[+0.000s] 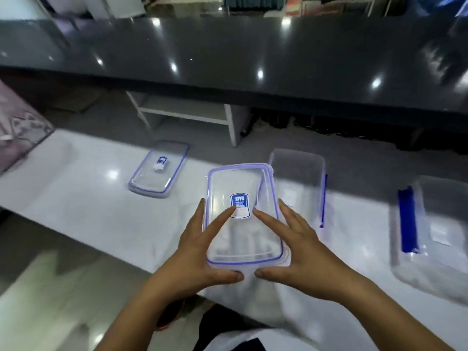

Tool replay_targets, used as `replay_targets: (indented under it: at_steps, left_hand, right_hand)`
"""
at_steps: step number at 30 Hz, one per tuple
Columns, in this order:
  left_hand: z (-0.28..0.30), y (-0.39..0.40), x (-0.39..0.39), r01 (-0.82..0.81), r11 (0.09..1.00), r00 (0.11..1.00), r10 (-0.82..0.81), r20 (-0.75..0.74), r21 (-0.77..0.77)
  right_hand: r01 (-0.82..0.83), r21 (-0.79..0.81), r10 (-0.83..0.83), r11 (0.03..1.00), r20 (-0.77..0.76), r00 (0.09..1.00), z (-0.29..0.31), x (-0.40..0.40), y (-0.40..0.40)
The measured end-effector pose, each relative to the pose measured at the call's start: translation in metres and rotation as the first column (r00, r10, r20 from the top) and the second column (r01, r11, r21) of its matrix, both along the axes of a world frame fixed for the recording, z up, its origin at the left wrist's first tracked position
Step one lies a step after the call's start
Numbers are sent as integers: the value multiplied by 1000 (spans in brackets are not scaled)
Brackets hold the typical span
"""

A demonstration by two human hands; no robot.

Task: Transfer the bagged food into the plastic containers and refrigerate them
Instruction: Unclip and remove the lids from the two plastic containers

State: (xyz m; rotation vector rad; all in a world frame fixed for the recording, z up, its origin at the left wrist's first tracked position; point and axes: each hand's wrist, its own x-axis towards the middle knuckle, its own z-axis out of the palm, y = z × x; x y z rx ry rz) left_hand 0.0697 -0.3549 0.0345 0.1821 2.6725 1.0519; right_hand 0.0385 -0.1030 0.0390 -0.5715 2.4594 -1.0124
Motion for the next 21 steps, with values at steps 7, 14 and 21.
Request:
replay_targets:
  at_steps: [7,14,21]
  left_hand:
    - [0,-151,-55,27,986,995,-10,104,-163]
    - [-18,-249,-145,104,948,991,-72,115,-300]
    - [-49,-285,-218,221,864,975,-180,131,-453]
  right_hand:
    - [-1,-114,16,993,131,991,-22,-63,-150]
    - [181,-193,-152,964,160,975,-62,-124,-265]
    - [291,78,-295,953,40,955,-89,-163,-313]
